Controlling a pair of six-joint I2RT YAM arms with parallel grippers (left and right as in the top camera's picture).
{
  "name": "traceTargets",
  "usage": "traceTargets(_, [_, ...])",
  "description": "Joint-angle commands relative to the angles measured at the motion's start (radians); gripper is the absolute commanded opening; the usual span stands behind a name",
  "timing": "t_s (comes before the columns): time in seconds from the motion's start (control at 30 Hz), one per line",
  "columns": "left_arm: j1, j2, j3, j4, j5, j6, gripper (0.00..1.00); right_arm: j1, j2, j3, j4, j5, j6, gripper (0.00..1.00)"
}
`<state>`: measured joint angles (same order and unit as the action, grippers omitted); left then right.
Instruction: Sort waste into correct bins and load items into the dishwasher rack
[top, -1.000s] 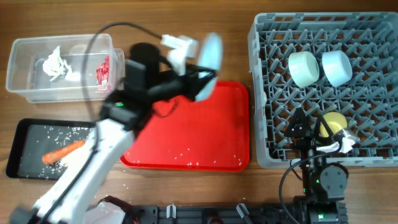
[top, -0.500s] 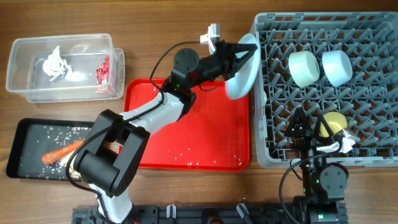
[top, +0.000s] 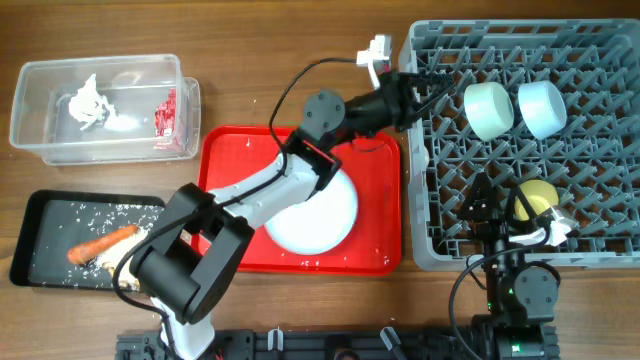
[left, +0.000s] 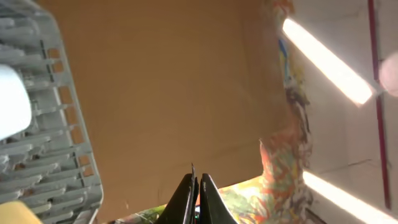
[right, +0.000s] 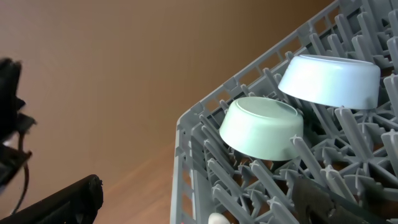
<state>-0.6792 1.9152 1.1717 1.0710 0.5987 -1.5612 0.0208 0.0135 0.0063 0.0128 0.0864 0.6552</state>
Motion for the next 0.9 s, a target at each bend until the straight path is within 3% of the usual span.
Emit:
traceTargets(0.0, [0.035, 0.002, 0.026, -0.014, 0.079, 0.127, 0.11, -0.001, -0.006, -0.001, 0.003, -0.005, 0.01, 1.0])
traceTargets(0.03, [0.062, 0.002, 0.026, -0.045, 0.154, 0.178, 0.33, -0.001, -0.006, -0.001, 0.003, -0.005, 0.01, 1.0])
traceTargets(0.07, [0.103, 0.002, 0.026, -0.112, 0.229, 0.19, 0.45, -0.001, -0.006, -0.001, 0.003, -0.005, 0.01, 1.0])
traceTargets(0.17, [0.212, -0.027, 0.026, -0.362, 0.353, 0.34, 0.55, -0.001, -0.006, -0.001, 0.003, -0.005, 0.011, 1.0])
traceTargets(0.23, [0.256, -0.106, 0.026, -0.788, 0.252, 0.596, 0.55, -0.001, -0.006, -0.001, 0.003, -0.005, 0.01, 1.0])
traceTargets(0.3, [0.267, -0.239, 0.027, -1.288, -0.102, 0.86, 0.57, -0.001, -0.006, -0.001, 0.003, -0.005, 0.011, 1.0])
traceTargets(0.33, [0.263, -0.317, 0.027, -1.476, -0.209, 0.956, 0.52, -0.001, -0.006, -0.001, 0.003, -0.005, 0.01, 1.0])
traceTargets(0.4, [0.23, -0.388, 0.027, -1.663, -0.212, 1.061, 0.4, -0.001, -0.006, -0.001, 0.003, -0.005, 0.011, 1.0])
traceTargets(0.47, [0.145, -0.396, 0.027, -1.828, -0.279, 1.159, 0.38, -0.001, -0.006, -0.001, 0.003, -0.005, 0.01, 1.0])
traceTargets(0.53, [-0.011, -0.355, 0.027, -1.956, -0.446, 1.215, 0.38, -0.001, -0.006, -0.001, 0.003, -0.005, 0.011, 1.0])
traceTargets(0.7, [-0.281, -0.185, 0.027, -1.953, -0.649, 1.217, 0.41, -0.001, -0.006, -0.001, 0.003, -0.005, 0.01, 1.0])
traceTargets(0.87, [-0.326, -0.085, 0.027, -1.954, -0.807, 1.19, 0.34, -0.001, -0.006, -0.001, 0.003, -0.005, 0.01, 1.0])
